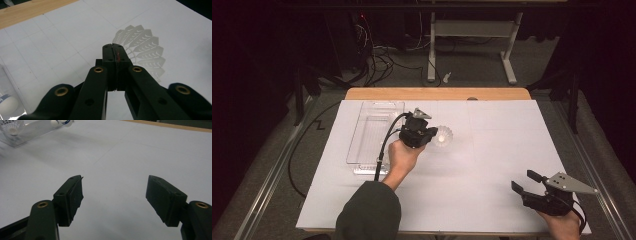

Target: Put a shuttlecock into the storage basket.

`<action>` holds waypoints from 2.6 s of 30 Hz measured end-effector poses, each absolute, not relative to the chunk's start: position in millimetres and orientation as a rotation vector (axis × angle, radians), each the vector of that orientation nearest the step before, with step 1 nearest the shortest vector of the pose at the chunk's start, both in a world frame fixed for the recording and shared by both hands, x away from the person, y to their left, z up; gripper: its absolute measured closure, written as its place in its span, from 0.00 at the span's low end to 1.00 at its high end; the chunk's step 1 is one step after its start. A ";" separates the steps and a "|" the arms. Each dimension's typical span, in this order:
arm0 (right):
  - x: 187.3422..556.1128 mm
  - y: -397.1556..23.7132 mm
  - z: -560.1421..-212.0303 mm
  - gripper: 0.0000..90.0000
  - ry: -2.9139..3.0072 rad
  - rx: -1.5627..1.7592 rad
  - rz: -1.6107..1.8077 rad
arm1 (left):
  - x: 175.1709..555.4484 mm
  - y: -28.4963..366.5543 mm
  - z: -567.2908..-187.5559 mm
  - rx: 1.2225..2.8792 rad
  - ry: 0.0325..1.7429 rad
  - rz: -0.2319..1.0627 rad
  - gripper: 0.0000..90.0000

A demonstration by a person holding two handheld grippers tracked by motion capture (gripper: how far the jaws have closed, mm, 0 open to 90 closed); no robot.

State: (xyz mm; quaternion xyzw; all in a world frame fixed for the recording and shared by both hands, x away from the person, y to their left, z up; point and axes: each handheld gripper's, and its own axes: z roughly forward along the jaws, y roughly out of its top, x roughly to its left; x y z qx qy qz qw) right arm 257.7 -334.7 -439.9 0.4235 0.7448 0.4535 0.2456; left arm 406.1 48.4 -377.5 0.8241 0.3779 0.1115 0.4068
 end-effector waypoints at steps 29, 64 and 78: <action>257.6 -334.4 -439.9 0.34 2.037 1.149 1.236 | 394.9 73.6 -374.1 2.033 0.971 0.266 1.00; 258.0 -334.0 -440.3 0.34 2.041 1.153 1.234 | 381.0 103.4 -362.5 1.970 0.982 0.286 1.00; 257.8 -333.9 -440.2 0.34 2.041 1.151 1.233 | 379.9 109.7 -360.1 1.949 0.990 0.290 1.00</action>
